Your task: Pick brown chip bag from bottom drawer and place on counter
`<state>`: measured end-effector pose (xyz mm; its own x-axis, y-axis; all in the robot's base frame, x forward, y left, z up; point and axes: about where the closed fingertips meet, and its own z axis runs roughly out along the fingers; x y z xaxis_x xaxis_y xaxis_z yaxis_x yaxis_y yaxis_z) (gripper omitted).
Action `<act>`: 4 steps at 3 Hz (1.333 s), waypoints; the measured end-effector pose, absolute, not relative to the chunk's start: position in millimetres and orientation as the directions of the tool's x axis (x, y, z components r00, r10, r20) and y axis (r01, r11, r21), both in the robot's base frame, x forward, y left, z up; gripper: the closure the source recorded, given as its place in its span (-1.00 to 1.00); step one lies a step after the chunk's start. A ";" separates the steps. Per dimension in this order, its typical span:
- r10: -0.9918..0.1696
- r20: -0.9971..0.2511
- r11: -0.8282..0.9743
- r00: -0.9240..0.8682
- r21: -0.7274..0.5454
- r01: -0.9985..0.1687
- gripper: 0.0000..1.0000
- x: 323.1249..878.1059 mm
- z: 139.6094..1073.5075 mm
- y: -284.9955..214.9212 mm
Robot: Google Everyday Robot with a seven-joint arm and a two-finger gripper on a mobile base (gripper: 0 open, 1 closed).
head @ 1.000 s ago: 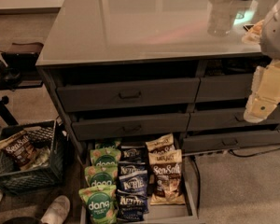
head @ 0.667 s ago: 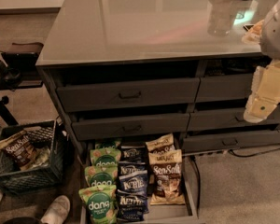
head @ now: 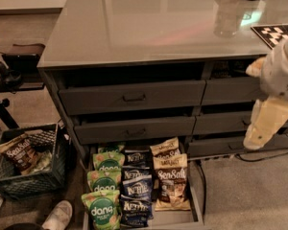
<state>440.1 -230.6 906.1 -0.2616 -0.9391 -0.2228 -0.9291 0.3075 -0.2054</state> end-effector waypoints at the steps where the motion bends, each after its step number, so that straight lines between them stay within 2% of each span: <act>1: -0.933 -0.253 0.306 -0.257 -0.178 -0.935 -1.00 438.9 847.2 -236.5; 3: -0.919 -0.315 0.277 -0.236 -0.093 -0.956 -1.00 445.7 738.7 -237.1; 4: -0.919 -0.316 0.277 -0.236 -0.093 -0.956 -1.00 445.8 738.5 -237.1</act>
Offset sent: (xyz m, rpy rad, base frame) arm 0.0068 -0.0038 -0.1800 0.1554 0.0362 0.0770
